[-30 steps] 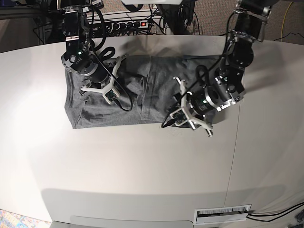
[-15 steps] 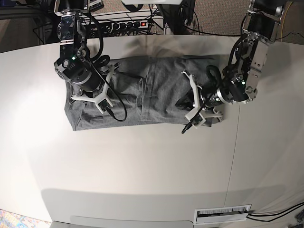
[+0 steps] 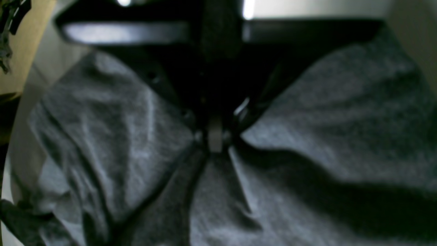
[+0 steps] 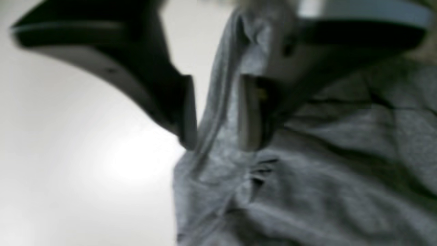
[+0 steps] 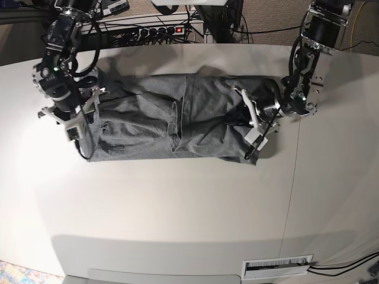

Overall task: Fold the T-shirt properly
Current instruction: 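Move the right gripper to the opposite end of the bundle and grasp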

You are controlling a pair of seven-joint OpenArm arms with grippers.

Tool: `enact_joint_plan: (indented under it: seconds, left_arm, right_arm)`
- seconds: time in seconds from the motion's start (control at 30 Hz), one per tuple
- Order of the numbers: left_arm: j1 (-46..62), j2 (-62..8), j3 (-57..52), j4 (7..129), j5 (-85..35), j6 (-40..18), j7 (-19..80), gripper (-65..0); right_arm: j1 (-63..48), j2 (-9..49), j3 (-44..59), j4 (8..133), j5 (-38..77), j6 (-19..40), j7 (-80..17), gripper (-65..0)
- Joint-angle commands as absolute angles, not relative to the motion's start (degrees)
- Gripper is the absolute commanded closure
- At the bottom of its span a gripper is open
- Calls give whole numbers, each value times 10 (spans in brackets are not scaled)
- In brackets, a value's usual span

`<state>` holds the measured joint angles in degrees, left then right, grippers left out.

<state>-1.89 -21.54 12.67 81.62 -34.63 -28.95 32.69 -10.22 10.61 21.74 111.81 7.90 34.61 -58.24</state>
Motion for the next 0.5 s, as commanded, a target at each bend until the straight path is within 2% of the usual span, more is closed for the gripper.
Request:
enact_joint_plan:
  seconds: [0.0, 0.17, 0.37, 0.47]
  left_arm:
    - [-19, -221, 126, 813, -300, -283, 359, 0]
    - [-18, -220, 126, 813, -292, -303, 359, 0]
    - [-14, -219, 126, 813, -291, -303, 359, 0]
    - [-10, -219, 126, 813, -292, -303, 352, 0]
  right_arm:
    - [-101, 115, 232, 1129, 96, 346, -564, -254]
    - [-108, 145, 279, 1143, 147, 346, -575, -254]
    - [-154, 223, 292, 1153, 206, 346, -575, -263]
    - [-165, 224, 293, 1142, 230, 347, -564, -388]
